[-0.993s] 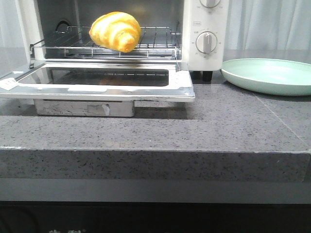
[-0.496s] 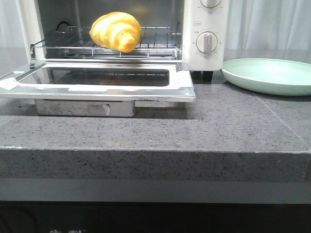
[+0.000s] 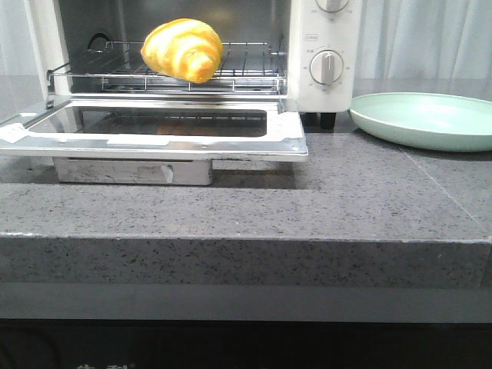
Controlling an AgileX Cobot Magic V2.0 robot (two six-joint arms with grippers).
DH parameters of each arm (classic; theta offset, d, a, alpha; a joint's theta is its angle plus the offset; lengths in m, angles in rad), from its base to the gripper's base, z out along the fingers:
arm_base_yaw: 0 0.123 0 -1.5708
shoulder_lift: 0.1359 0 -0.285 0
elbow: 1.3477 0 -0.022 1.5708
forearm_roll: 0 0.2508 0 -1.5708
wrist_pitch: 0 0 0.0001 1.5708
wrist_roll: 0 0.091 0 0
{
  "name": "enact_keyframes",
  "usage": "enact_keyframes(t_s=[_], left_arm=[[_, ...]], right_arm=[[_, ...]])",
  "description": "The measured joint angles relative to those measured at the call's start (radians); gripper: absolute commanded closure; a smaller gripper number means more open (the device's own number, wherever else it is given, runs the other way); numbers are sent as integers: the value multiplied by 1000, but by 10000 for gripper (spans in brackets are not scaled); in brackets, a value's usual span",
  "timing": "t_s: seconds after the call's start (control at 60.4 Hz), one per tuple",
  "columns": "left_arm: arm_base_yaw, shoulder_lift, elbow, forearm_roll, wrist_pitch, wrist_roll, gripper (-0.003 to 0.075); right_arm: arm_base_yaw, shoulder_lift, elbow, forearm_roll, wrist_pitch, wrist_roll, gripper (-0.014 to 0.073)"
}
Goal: Put bread in oven
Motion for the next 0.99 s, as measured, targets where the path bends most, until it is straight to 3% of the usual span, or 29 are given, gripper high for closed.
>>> enact_keyframes(t_s=[0.794, 0.993], left_arm=[[0, 0, 0, 0, -2, -1, 741], [0, 0, 0, 0, -2, -1, 741]], right_arm=[[0, 0, 5, -13, -7, -4, 655], [-49, -20, 102, 6, -118, -128, 655]])
